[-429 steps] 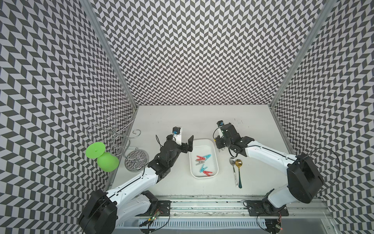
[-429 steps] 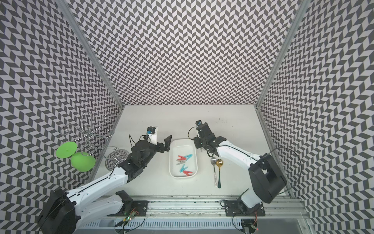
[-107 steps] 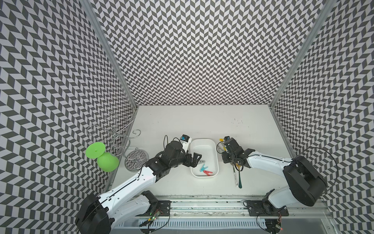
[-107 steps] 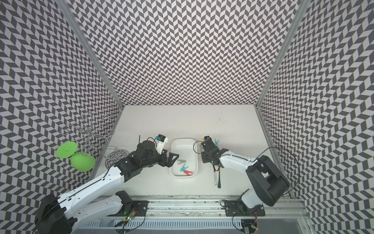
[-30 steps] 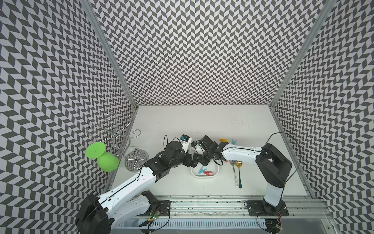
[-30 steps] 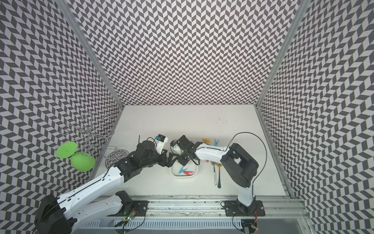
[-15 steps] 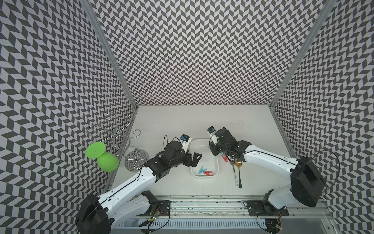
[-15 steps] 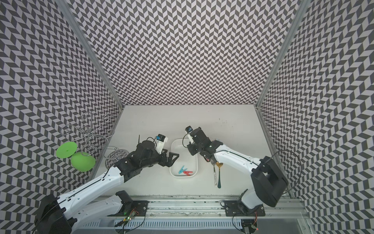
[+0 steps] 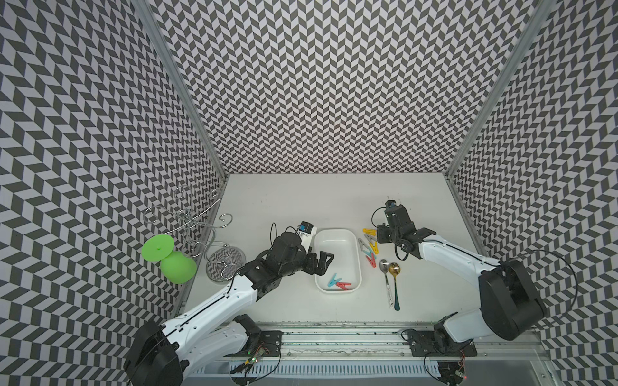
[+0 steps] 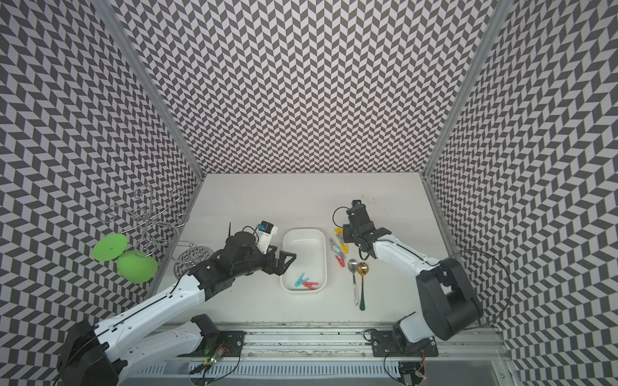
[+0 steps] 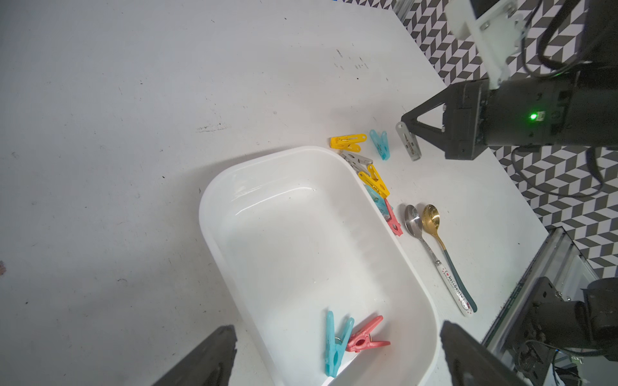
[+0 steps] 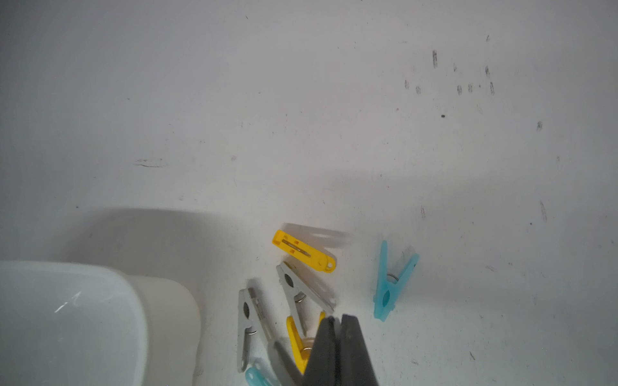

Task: Take the clothespins out of the storage box
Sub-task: Place the clothespin at the center of the board.

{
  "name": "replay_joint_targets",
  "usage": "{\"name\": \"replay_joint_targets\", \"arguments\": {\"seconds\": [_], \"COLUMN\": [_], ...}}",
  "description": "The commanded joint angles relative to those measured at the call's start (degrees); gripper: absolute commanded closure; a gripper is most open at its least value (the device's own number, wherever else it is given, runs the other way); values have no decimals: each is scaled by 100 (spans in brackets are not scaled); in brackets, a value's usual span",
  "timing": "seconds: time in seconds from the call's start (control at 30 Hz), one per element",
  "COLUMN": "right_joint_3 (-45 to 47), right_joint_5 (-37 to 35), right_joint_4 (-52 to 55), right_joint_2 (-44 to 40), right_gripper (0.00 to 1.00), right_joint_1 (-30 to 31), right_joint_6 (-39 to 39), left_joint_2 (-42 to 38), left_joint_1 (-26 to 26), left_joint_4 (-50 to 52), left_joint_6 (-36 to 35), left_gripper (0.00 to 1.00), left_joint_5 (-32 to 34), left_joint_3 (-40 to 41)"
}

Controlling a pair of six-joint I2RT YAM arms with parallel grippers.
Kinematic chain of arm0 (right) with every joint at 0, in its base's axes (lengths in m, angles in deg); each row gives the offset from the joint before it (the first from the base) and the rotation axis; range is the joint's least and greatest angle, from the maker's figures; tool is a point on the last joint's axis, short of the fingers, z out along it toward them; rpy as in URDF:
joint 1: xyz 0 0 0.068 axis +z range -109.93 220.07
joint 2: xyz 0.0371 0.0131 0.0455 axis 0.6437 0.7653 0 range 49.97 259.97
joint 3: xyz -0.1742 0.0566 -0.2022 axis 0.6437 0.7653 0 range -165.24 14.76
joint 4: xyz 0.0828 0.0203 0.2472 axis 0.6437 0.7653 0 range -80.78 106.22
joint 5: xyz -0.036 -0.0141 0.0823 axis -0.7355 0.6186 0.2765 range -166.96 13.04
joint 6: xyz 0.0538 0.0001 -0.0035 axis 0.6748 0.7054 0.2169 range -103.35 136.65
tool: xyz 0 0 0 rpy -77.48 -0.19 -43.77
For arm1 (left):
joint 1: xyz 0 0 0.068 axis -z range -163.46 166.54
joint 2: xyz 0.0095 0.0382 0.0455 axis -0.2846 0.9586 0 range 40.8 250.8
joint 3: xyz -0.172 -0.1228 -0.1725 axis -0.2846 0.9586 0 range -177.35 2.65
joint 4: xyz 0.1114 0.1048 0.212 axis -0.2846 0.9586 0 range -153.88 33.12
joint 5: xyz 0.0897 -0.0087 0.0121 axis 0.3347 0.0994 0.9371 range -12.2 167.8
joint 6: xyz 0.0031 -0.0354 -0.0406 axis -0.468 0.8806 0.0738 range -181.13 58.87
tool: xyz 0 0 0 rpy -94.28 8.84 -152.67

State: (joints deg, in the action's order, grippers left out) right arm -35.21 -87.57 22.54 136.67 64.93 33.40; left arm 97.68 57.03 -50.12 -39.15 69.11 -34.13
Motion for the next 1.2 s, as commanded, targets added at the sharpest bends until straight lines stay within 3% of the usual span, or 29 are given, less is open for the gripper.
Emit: {"name": "replay_joint_targets", "arguments": {"seconds": [0.0,0.37,0.7,0.8,1.0,1.17], "right_joint_3": [41,32,-2,-125,-643,-931], "right_joint_5": [-79,-2,1559,1997,2027,2143], "right_joint_4": [-251,-268,-445,-339,302,691], "right_joint_2": [325,674,-95,-276,-134,234], "right_gripper": [95,89,81,80,77,77], "right_joint_1": [-128,-280,-133,193,1377,1936], "right_joint_6": [194,211,-459,-814,-1590,-1721], "left_joint_2": [-103,-68,-69,-59,-36,-90], "left_joint_1": [12,11,12,12,12,9], "left_joint_4": [-79,-63,-72,-72,-84,-44], "left_joint_6": [-13,-26,-62,-58,-62,-53], "left_gripper": [0,1,0,1,1,1], "left_joint_5": [-19,-6,-5,-10,-17,42], "left_joint_3": [-45,-70,-107,-103,-107,-95]}}
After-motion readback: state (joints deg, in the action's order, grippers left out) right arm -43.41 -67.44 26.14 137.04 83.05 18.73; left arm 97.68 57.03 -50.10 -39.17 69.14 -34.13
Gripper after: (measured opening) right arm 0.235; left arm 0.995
